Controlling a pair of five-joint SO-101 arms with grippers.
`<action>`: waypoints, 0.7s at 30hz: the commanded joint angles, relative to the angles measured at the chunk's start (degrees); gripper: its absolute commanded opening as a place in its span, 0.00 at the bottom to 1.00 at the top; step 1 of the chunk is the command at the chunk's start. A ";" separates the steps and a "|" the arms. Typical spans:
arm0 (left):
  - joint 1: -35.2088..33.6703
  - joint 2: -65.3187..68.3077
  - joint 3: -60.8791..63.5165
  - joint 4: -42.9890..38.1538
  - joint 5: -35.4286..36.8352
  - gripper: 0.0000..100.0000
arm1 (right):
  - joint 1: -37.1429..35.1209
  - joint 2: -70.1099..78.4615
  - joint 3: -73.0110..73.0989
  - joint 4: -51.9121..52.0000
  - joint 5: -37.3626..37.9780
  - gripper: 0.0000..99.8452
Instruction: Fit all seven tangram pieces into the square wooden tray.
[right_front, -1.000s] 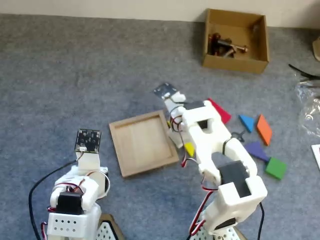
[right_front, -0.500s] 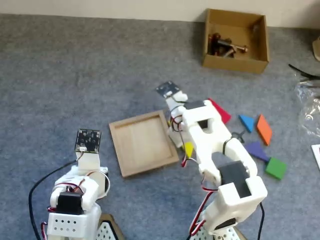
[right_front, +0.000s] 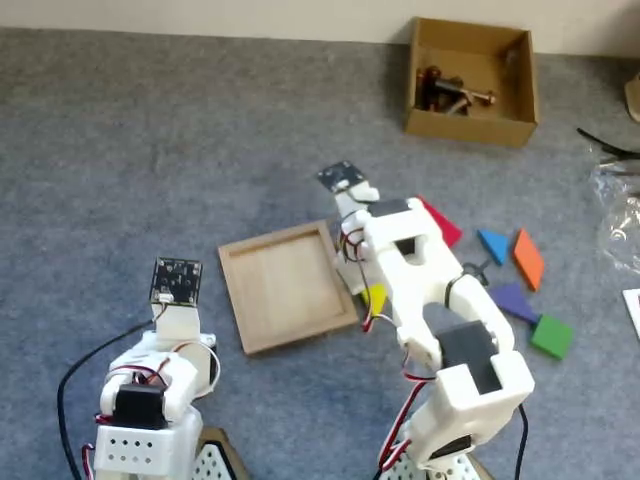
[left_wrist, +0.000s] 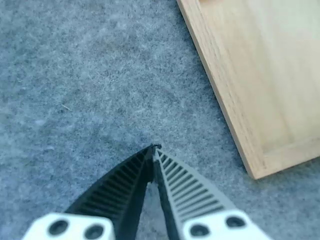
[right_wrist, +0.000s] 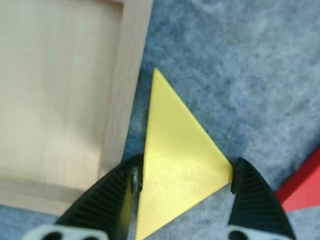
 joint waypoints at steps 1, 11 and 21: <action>0.84 -0.40 1.10 -0.09 0.44 0.01 | 1.80 -0.84 -7.25 4.97 -3.69 0.20; 0.84 -0.40 1.10 -0.09 0.44 0.01 | 0.66 -0.84 -16.57 13.93 -4.75 0.20; 0.84 -0.40 1.10 -0.09 0.44 0.01 | 1.19 -0.66 -18.07 13.32 -4.13 0.20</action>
